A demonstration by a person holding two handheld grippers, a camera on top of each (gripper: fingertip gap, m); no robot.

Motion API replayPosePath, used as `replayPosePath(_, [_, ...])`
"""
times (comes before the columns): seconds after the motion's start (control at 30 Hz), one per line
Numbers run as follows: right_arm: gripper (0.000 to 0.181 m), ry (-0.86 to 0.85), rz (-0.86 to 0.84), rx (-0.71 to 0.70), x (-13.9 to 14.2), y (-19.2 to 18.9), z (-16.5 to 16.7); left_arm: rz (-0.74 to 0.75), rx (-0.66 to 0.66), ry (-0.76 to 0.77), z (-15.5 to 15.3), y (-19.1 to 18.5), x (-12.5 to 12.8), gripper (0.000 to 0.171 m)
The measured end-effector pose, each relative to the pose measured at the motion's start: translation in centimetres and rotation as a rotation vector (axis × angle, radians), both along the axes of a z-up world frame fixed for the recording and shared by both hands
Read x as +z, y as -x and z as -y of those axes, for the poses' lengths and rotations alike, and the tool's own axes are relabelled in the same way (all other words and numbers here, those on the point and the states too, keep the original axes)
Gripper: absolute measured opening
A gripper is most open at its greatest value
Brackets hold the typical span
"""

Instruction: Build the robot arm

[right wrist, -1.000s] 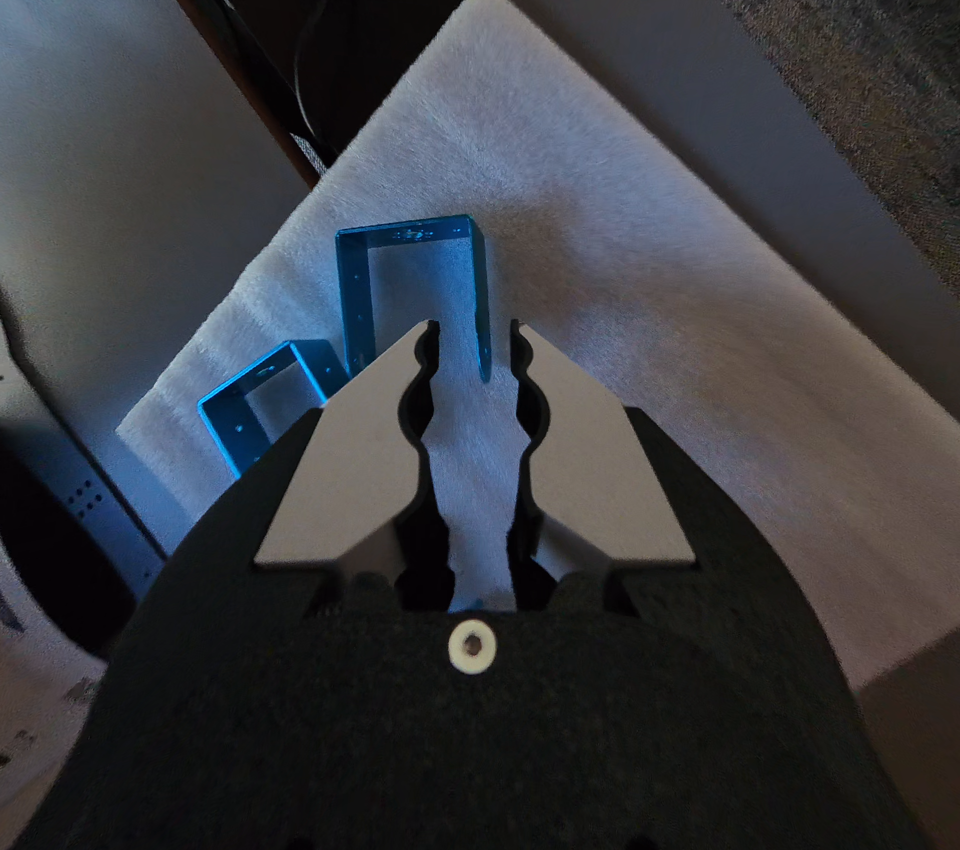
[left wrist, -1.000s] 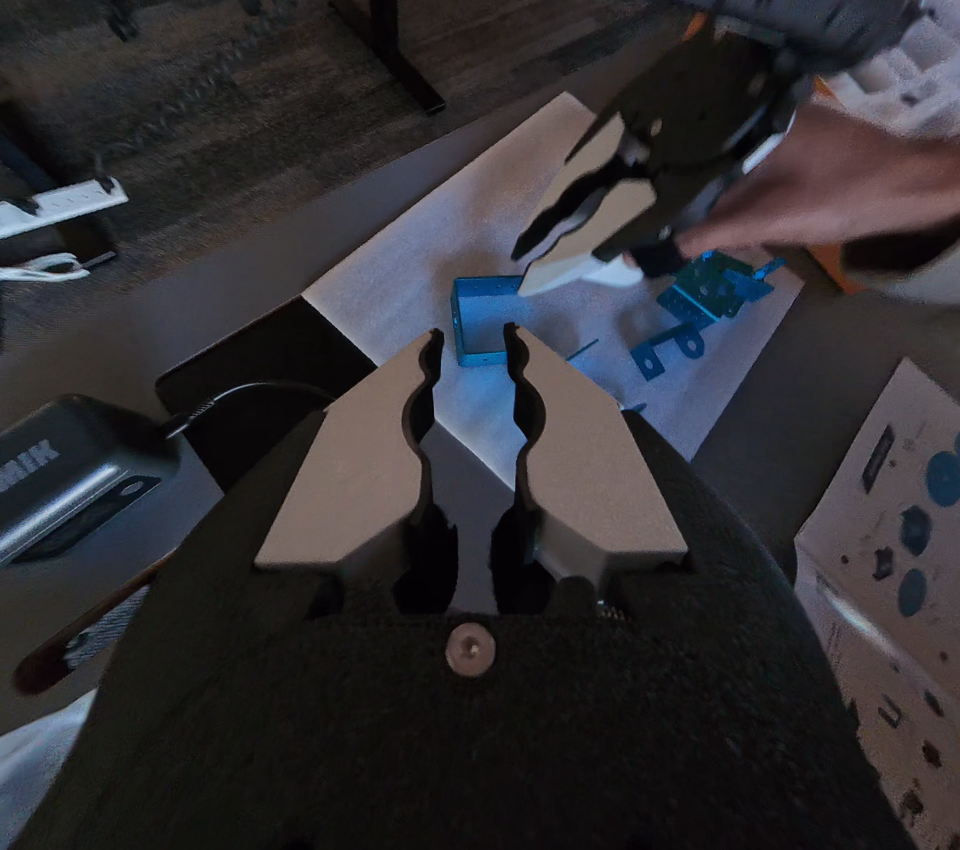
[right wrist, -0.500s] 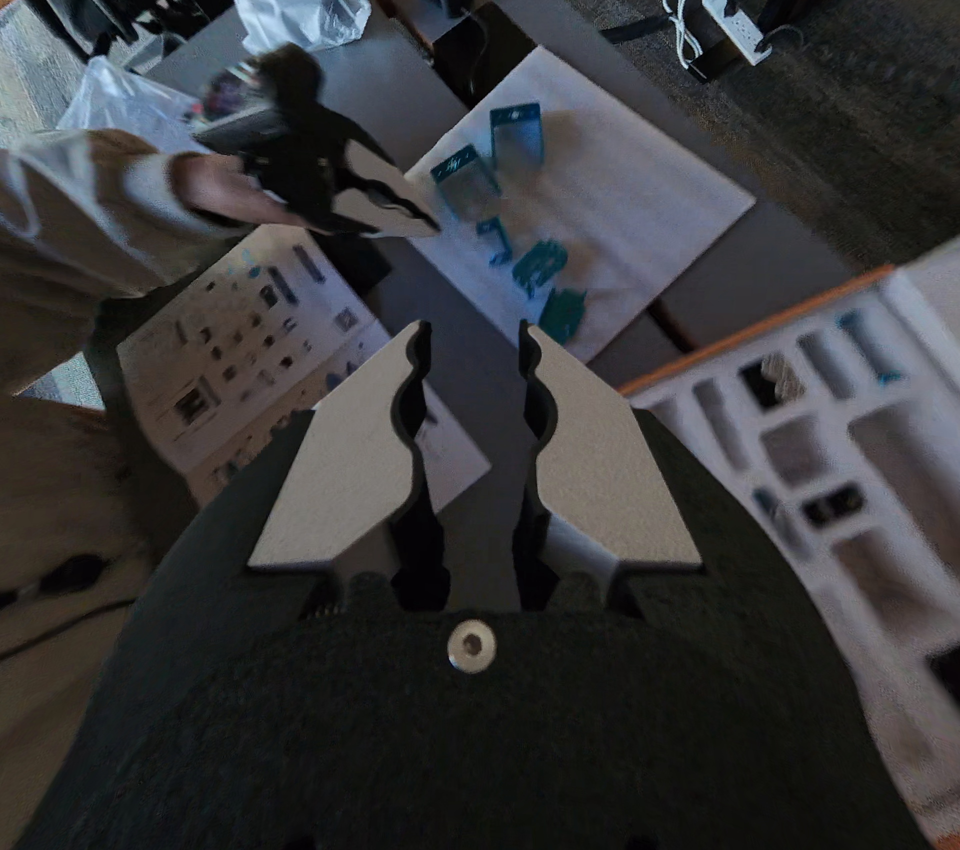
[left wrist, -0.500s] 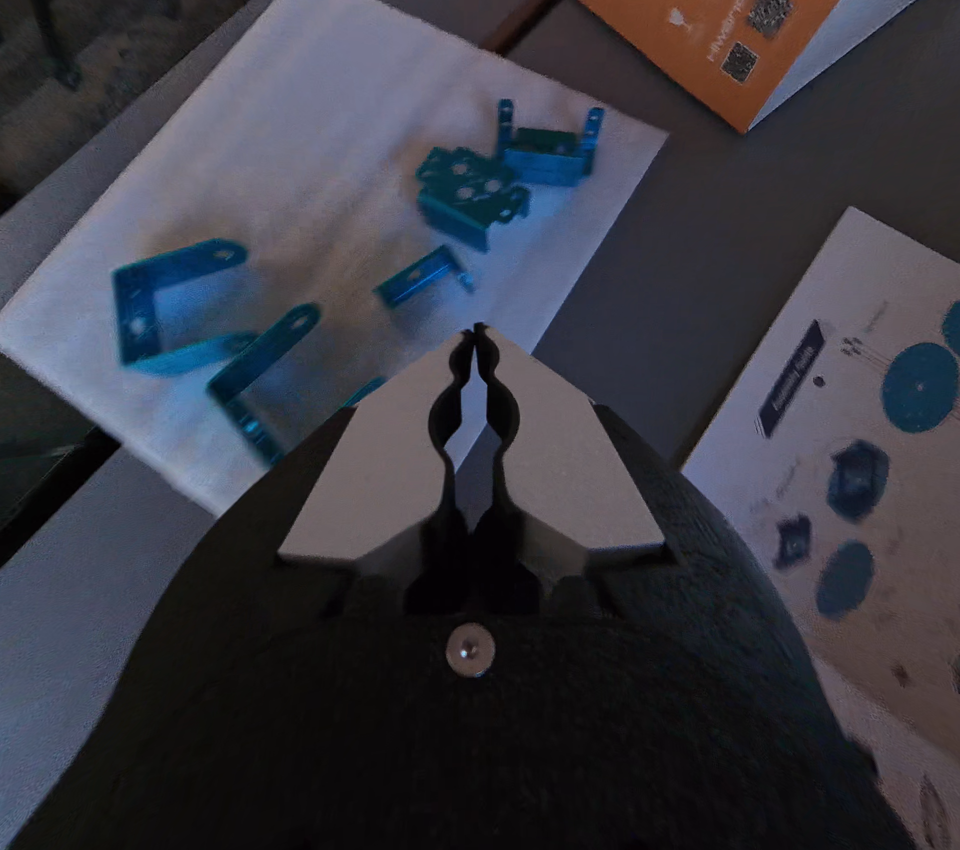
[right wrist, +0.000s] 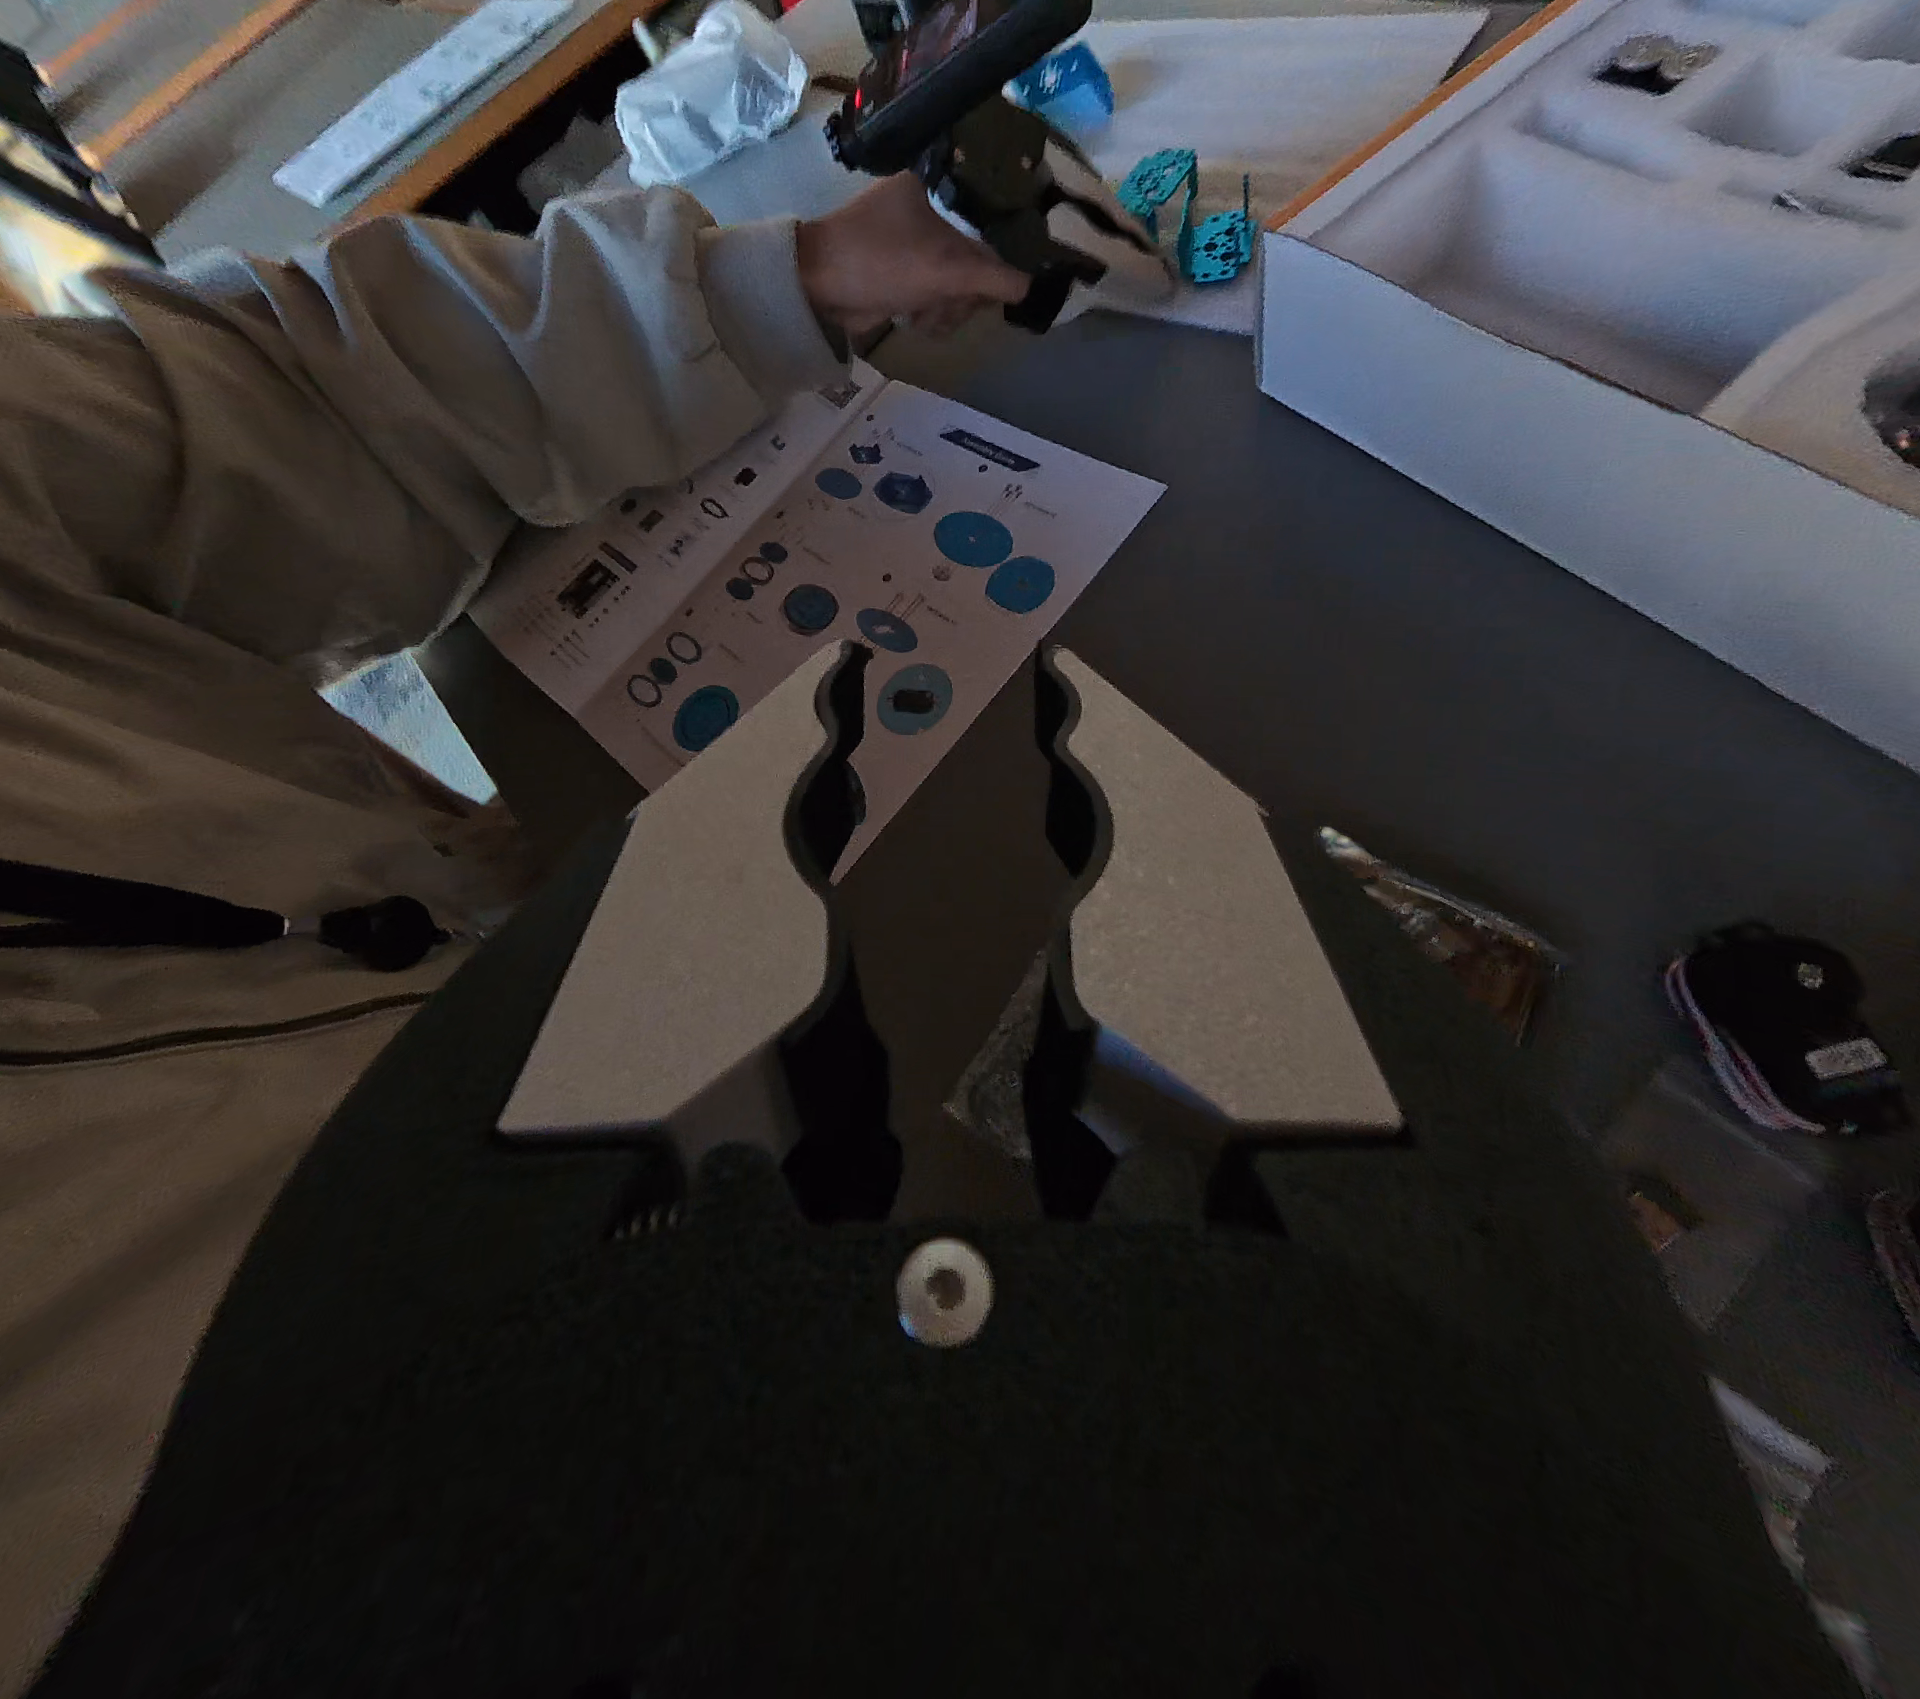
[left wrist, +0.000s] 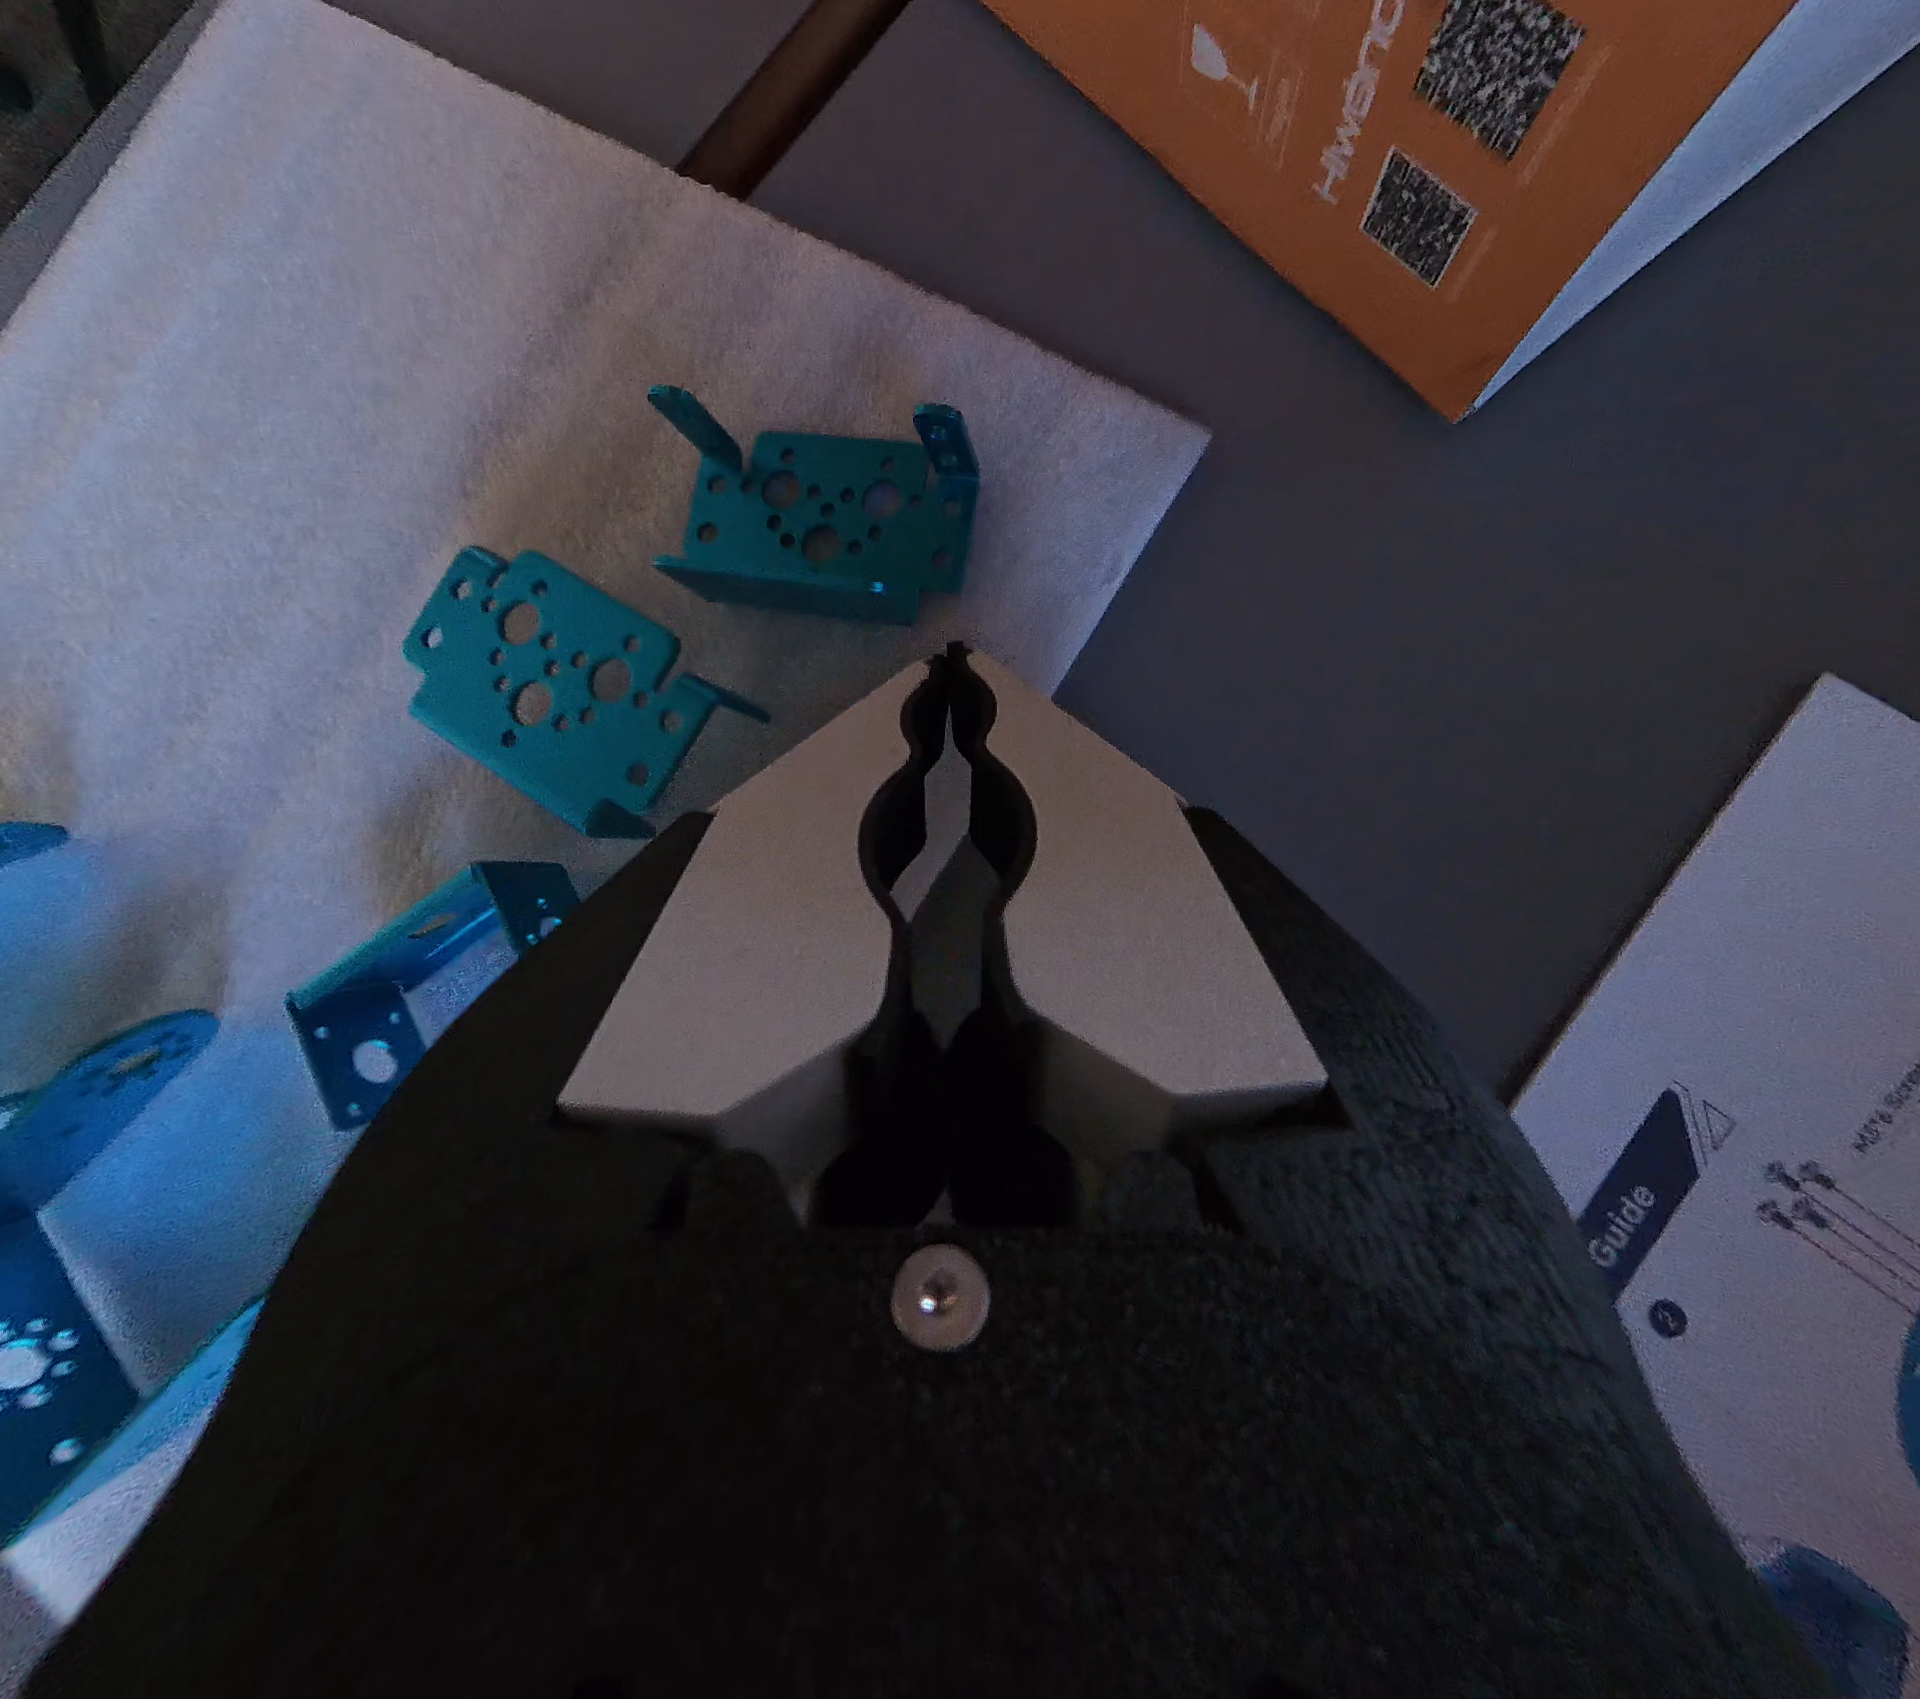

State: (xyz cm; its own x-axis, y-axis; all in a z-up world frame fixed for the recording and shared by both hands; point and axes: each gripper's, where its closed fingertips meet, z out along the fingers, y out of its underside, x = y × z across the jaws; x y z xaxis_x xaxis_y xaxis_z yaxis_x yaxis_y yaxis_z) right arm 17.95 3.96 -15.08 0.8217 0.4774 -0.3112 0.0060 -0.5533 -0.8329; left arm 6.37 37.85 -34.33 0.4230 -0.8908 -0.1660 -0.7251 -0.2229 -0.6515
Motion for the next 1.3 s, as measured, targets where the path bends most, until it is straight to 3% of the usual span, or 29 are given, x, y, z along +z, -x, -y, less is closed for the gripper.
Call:
replayPosePath(0.2, [0.032,-0.080,-0.102,-0.055,0.2,-1.0,1.3,0.039,0.032,0.011,0.6,1.2,-0.2,0.000])
replayPosePath(0.43, [0.032,-0.140,-0.027,-0.142,0.4,-4.2,-3.7,-0.014,0.025,0.014,1.4,1.8,0.9,0.000])
replayPosePath(0.57, [0.032,-0.203,0.061,-0.287,-0.2,-9.2,-6.8,-0.006,-0.035,-0.018,4.0,1.8,6.0,0.014])
replayPosePath(0.7, [0.032,-0.276,-0.022,-0.312,-1.4,-11.4,-8.1,0.023,-0.142,0.233,8.6,-0.2,11.6,0.021])
replayPosePath(0.8, [0.032,-0.334,-0.103,-0.294,-1.9,-11.5,-8.2,-0.003,-0.204,0.406,8.9,-3.3,15.6,0.028])
replayPosePath(0.9, [0.031,-0.382,-0.084,-0.307,-2.6,-12.1,-7.9,-0.057,-0.229,0.347,4.0,-8.2,17.4,0.028])
replayPosePath(0.97, [0.030,-0.412,-0.123,-0.312,-2.4,-12.3,-7.7,-0.067,-0.183,0.315,-0.5,-12.3,17.0,0.028])
replayPosePath(1.1, [0.029,-0.419,-0.239,-0.302,-2.4,-12.2,-7.7,-0.029,0.018,0.463,-7.3,-20.1,13.0,0.027])
replayPosePath(1.2, [0.029,-0.417,-0.224,-0.296,-2.5,-12.2,-7.8,-0.087,0.189,0.505,-11.1,-23.2,9.1,0.027])
replayPosePath(1.3, [0.029,-0.402,-0.203,-0.280,-2.8,-11.9,-7.8,-0.049,0.301,0.553,-12.9,-25.1,7.6,0.021])
